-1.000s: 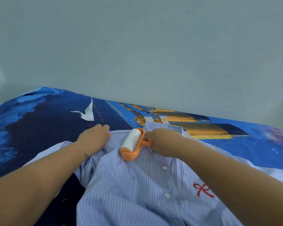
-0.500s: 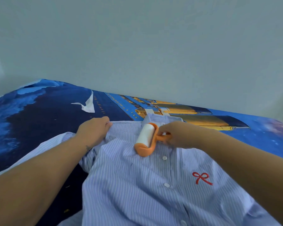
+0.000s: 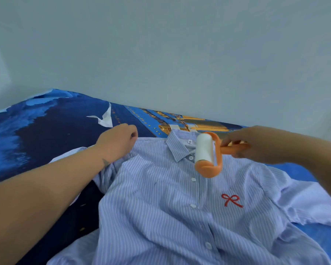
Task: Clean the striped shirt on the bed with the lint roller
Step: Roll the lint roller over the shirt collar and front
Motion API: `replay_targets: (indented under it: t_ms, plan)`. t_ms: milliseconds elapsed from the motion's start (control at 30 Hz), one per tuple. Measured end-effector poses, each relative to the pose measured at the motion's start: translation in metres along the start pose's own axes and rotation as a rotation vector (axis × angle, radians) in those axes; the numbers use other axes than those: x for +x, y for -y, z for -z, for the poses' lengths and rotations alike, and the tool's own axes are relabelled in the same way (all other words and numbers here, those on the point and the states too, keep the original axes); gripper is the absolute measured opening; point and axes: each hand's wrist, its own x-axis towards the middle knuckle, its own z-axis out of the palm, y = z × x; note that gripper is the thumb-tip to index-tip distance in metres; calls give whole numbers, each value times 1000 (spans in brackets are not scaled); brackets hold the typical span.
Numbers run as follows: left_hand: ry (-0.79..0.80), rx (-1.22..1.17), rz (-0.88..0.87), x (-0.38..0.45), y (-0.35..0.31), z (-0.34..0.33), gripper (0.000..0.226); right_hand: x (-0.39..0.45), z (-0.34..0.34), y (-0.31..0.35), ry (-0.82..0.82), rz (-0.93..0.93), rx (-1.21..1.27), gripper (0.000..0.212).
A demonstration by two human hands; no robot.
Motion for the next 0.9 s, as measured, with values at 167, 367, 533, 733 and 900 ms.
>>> replay_targets:
  t_ms: [167,367,533,733,900]
  plan:
    - [162,35,14,-10,-8,0,15,-4,-8,43,40,147,-15,25]
    - [193,135,-32,-24,3,-11,19,3,-17,76,58,231,-91,31]
    - [130,101,-52,-28,4,-17,20,15,-37,89,98,259,-94,30]
    - [119,67,-58,-28,6,-20,19,33,-42,116,65,355,-91,22]
    - [174,11,-41,-25,11,-19,17,40,-41,136,52,419,-166,24]
